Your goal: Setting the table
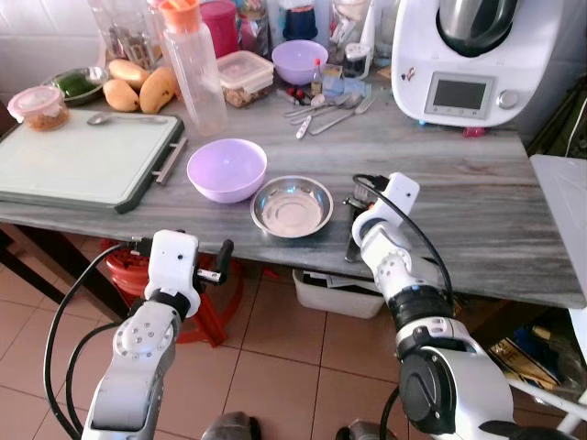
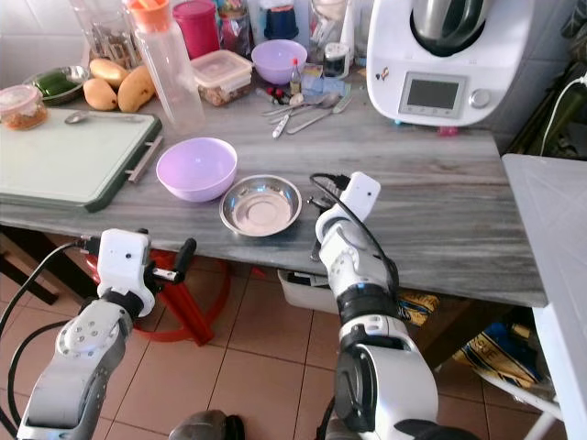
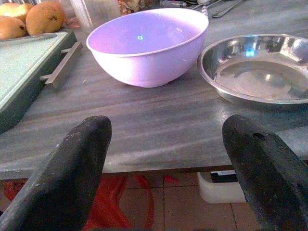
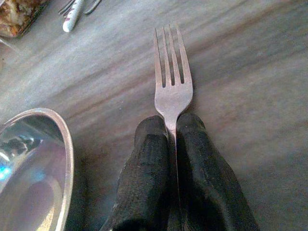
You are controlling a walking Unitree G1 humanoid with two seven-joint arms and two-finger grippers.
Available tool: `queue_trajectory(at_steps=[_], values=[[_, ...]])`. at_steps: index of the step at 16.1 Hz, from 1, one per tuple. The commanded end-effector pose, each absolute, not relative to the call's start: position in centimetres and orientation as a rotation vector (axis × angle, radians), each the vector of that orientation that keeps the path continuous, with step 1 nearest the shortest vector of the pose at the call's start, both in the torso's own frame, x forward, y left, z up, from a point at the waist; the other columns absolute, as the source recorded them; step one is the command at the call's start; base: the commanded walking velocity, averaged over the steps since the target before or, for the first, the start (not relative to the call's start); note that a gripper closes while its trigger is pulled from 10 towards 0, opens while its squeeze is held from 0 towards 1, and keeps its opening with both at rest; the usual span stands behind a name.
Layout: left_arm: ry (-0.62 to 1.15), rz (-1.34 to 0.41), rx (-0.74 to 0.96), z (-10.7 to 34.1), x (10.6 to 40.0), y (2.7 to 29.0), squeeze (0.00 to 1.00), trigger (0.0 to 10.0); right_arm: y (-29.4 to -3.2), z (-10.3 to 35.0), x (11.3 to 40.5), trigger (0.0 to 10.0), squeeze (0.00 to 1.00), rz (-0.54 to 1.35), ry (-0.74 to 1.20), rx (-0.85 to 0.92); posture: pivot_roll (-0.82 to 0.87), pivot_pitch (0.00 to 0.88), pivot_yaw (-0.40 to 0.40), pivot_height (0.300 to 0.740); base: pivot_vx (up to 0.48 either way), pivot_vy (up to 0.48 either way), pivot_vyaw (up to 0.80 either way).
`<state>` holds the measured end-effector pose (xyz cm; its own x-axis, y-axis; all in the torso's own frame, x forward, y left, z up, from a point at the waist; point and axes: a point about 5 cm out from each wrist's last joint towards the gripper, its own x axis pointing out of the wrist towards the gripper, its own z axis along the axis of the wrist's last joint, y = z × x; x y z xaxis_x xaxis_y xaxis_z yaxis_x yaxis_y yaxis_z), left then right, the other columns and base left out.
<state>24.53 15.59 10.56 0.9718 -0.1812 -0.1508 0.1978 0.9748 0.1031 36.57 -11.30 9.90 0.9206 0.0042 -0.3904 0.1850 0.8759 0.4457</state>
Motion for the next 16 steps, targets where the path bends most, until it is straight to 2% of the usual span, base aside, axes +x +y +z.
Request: queue_trajectory(at_steps=[1, 8, 9, 10, 16], values=[[0.133, -0.195, 0.121, 10.9, 24.7, 15.5, 0.00, 10.0, -10.7, 10.5, 37.0, 10.0, 0.00, -0.079, 0.384, 0.485, 0.05, 0.027, 0.049, 0.740, 0.000, 0.000, 0.00], [0.141, -0.200, 0.112, 10.7, 24.7, 15.3, 0.00, 10.0, -11.4, 9.6, 36.7, 10.0, 0.00, -0.122, 0.417, 0.367, 0.04, 0.026, 0.041, 0.740, 0.000, 0.000, 0.00], [0.142, -0.201, 0.111, 10.7, 24.7, 15.2, 0.00, 10.0, -11.5, 9.5, 36.7, 10.0, 0.21, -0.125, 0.417, 0.371, 0.04, 0.026, 0.041, 0.740, 0.000, 0.000, 0.00], [0.143, -0.201, 0.110, 10.7, 24.7, 15.2, 0.00, 10.0, -11.6, 9.5, 36.7, 10.0, 0.99, -0.131, 0.415, 0.363, 0.04, 0.025, 0.040, 0.740, 0.000, 0.000, 0.00], [0.138, -0.201, 0.112, 10.8, 25.0, 15.1, 0.00, 10.0, -11.7, 10.1, 36.9, 10.0, 1.00, -0.138, 0.384, 0.363, 0.04, 0.018, 0.038, 0.740, 0.000, 0.000, 0.00]])
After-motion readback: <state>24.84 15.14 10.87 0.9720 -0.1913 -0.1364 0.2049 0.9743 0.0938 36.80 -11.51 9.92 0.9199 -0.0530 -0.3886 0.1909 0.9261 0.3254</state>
